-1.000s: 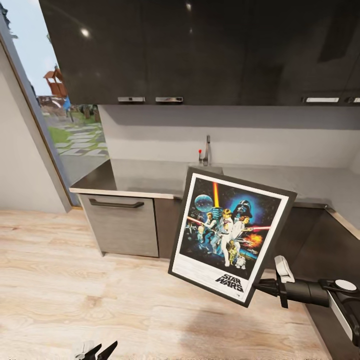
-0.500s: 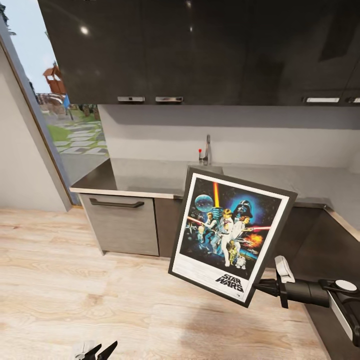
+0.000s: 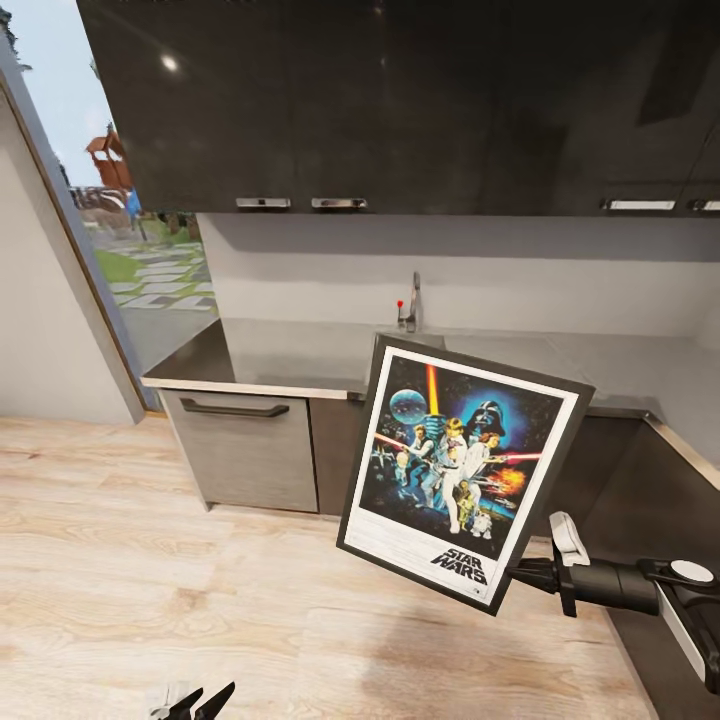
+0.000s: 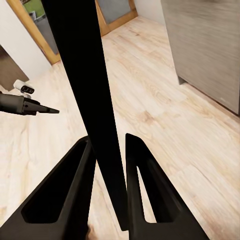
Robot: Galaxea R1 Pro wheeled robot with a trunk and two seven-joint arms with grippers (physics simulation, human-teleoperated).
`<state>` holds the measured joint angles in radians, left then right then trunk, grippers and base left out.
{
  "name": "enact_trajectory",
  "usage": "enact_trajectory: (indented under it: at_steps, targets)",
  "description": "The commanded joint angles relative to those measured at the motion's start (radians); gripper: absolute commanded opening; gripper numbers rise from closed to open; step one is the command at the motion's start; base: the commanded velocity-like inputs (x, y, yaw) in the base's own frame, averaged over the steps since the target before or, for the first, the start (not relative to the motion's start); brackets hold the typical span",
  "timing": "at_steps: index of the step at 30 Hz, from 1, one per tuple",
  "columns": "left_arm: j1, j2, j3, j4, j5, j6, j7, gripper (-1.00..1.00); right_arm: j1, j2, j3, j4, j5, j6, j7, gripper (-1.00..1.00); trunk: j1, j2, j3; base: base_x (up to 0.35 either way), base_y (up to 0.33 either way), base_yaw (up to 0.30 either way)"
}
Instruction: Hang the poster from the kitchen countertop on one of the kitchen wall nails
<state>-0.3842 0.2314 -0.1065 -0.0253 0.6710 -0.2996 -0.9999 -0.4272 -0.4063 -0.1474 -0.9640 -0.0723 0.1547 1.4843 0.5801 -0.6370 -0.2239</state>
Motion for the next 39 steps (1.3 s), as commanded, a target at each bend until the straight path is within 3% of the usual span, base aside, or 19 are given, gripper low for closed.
enact_trajectory:
  at_steps: [1, 34, 39]
  targets:
    - [-0.001, 0.0, -0.008, 0.001, 0.007, -0.006, -0.002, 1.0, -0.001, 0.0, 0.0, 0.0, -0.003, 0.013, 0.004, -1.0, -0.004, 0.006, 0.002, 0.0, 0.0, 0.0]
    - [-0.001, 0.0, -0.008, 0.001, 0.007, -0.006, -0.002, 1.0, -0.001, 0.0, -0.001, 0.001, -0.003, 0.013, 0.004, -1.0, -0.13, 0.237, 0.105, 0.0, 0.0, 0.0]
    - [-0.001, 0.0, -0.008, 0.001, 0.007, -0.006, -0.002, 1.0, -0.001, 0.0, -0.001, 0.001, -0.003, 0.013, 0.004, -1.0, -0.13, 0.237, 0.105, 0.0, 0.0, 0.0]
